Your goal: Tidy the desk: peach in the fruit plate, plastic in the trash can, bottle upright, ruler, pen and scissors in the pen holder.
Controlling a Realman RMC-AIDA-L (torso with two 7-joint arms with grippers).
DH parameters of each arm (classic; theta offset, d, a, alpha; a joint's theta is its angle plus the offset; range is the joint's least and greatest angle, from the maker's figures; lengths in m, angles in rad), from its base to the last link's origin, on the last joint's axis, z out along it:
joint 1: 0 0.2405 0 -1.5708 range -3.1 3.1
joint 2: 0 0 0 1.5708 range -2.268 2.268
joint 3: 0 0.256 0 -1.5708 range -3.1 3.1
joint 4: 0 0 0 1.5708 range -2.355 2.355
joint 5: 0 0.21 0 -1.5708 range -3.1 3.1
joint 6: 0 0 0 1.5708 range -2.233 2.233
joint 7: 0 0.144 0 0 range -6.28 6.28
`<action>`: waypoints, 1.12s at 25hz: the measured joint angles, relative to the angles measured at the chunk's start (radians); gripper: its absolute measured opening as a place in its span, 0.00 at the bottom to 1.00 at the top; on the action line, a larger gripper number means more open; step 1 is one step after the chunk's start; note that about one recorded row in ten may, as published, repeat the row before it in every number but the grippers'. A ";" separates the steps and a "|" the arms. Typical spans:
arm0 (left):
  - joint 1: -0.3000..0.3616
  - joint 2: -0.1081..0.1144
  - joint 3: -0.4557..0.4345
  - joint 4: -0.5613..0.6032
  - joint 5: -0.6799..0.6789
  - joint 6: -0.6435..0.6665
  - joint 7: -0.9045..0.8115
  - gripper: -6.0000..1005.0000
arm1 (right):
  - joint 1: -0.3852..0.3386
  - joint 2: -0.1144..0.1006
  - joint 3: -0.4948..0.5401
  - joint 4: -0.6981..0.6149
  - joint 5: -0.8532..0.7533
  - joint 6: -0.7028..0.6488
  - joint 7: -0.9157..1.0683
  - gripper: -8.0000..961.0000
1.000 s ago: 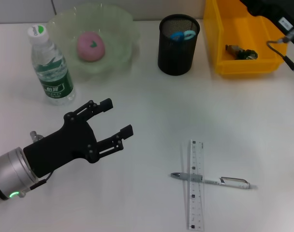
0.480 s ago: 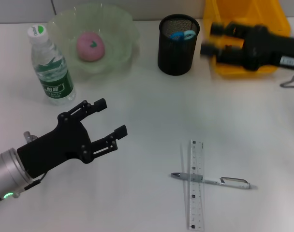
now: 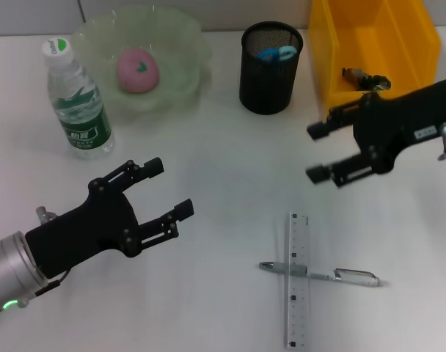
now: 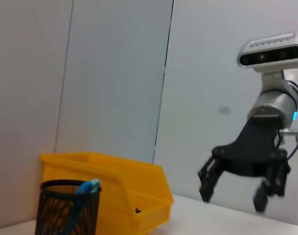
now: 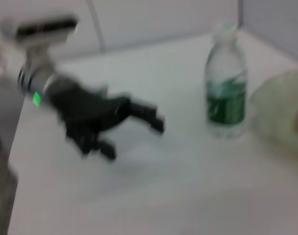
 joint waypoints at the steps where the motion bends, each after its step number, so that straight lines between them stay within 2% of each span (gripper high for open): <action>1: 0.000 0.000 0.000 0.000 0.000 0.000 0.000 0.83 | 0.007 0.003 -0.014 -0.016 -0.026 -0.004 -0.005 0.78; 7: 0.020 0.000 0.000 0.012 0.004 0.011 -0.007 0.83 | 0.057 0.023 -0.197 -0.104 -0.162 -0.011 -0.080 0.78; 9: 0.023 -0.001 0.000 0.011 0.005 0.008 -0.007 0.83 | 0.069 0.029 -0.216 -0.106 -0.182 -0.008 -0.092 0.78; 10: 0.026 -0.001 -0.001 0.010 0.005 0.006 -0.007 0.83 | 0.088 0.041 -0.236 -0.107 -0.219 -0.003 -0.120 0.78; 11: 0.030 -0.001 -0.003 0.009 0.004 0.005 -0.007 0.83 | 0.088 0.041 -0.236 -0.107 -0.219 -0.003 -0.120 0.78; 16: 0.044 -0.002 -0.007 0.004 0.000 -0.002 -0.007 0.83 | 0.136 0.081 -0.254 -0.108 -0.326 -0.003 -0.215 0.78; 17: 0.045 -0.002 -0.007 0.003 0.000 -0.006 -0.007 0.83 | 0.146 0.085 -0.287 -0.111 -0.336 -0.002 -0.237 0.78; 28: 0.054 -0.002 -0.011 -0.001 -0.002 -0.024 -0.008 0.83 | 0.160 0.089 -0.505 -0.151 -0.337 0.044 -0.295 0.78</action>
